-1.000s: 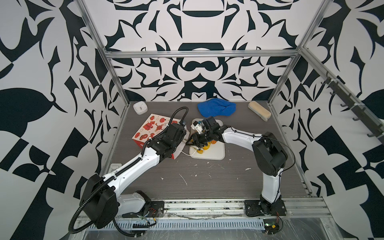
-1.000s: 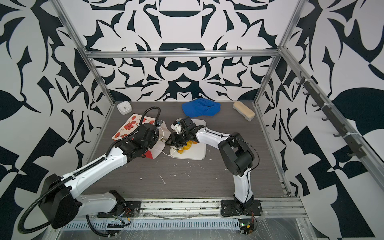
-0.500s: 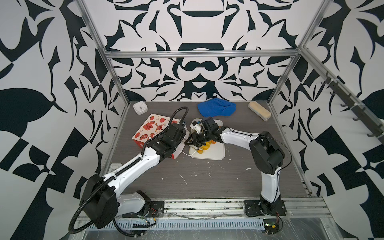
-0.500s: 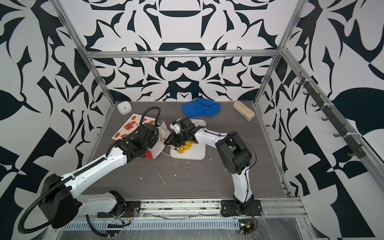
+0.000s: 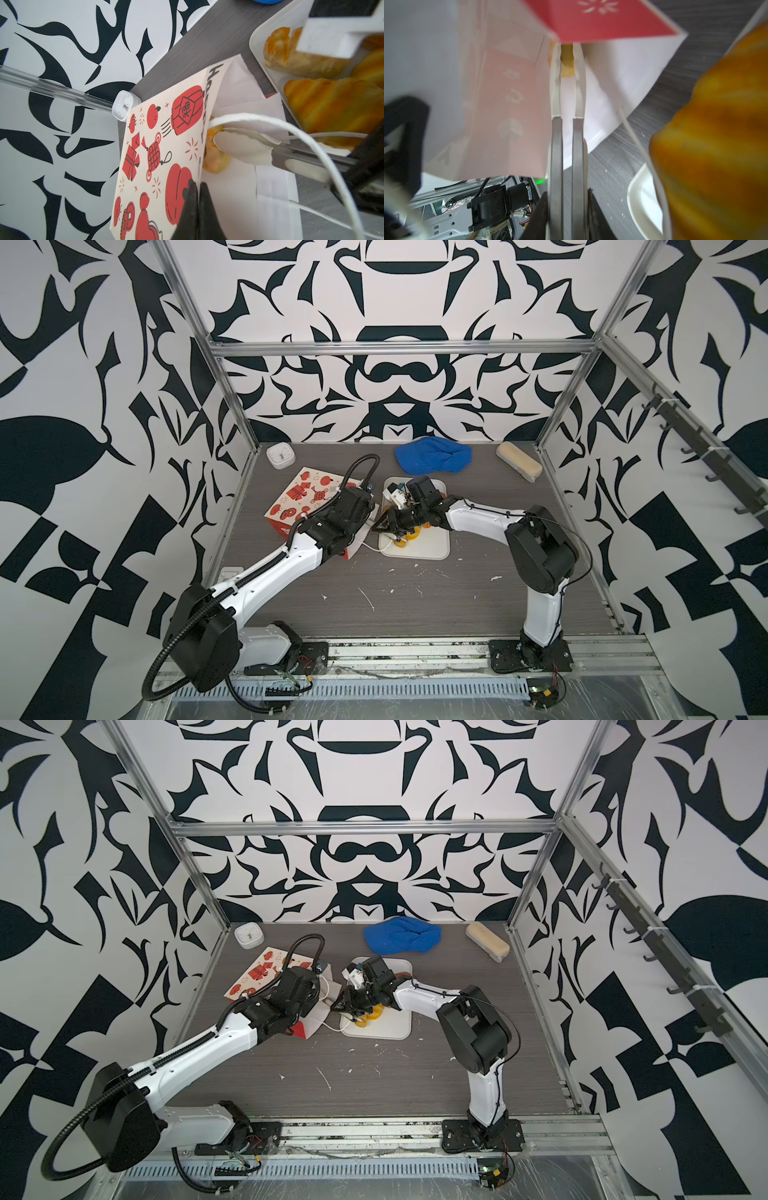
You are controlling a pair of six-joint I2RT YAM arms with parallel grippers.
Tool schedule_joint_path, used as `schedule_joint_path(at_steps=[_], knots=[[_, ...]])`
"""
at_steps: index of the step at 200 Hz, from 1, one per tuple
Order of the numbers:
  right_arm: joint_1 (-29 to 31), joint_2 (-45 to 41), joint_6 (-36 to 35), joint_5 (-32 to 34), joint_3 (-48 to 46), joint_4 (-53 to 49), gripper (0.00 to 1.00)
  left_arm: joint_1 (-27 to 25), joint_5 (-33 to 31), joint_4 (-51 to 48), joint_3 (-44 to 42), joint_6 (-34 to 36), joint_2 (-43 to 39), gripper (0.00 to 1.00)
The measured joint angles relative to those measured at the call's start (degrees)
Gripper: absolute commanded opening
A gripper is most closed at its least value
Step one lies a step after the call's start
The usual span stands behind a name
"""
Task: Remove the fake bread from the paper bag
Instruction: 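Lift the ring bread out with right tongs while left gripper withdraws the bag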
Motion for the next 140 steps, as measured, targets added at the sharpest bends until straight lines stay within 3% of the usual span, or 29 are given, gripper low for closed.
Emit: schedule_joint_path(at_steps=[140], knots=[[-3.3, -19.4, -3.7, 2.5, -11.1, -7.6, 0.0, 3.2, -2.3, 1.1, 1.1, -2.4, 2.3, 0.0]])
